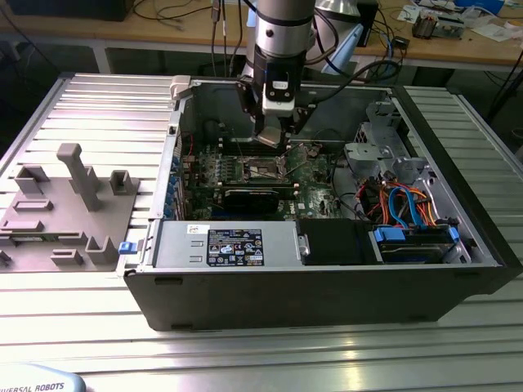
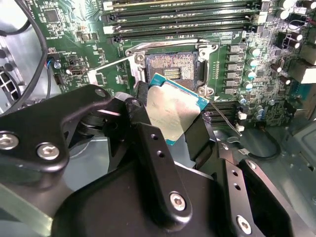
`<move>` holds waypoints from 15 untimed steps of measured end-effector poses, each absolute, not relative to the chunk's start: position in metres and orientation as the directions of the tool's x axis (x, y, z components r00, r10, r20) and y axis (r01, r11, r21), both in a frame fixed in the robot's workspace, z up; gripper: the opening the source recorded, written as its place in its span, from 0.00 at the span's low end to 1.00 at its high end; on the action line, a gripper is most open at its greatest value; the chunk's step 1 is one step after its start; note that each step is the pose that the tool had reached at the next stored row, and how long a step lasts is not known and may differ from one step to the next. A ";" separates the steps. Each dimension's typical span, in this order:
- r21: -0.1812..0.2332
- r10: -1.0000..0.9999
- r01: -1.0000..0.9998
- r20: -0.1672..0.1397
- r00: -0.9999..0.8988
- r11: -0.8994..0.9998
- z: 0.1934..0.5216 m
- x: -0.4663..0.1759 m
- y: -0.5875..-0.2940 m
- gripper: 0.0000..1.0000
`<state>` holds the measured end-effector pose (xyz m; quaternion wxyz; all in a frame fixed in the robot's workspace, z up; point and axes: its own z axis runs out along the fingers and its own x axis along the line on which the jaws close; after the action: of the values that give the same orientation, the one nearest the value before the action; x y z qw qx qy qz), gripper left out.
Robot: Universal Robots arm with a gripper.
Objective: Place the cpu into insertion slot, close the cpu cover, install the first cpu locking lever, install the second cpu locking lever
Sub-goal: 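Place the cpu into insertion slot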
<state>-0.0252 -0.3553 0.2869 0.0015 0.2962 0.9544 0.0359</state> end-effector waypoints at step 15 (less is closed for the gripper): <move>0.069 0.647 0.647 0.018 -0.762 0.760 0.285 -0.026 -0.355 0.54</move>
<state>-0.0256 -0.3553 0.2850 0.0033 0.3448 0.9380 0.0358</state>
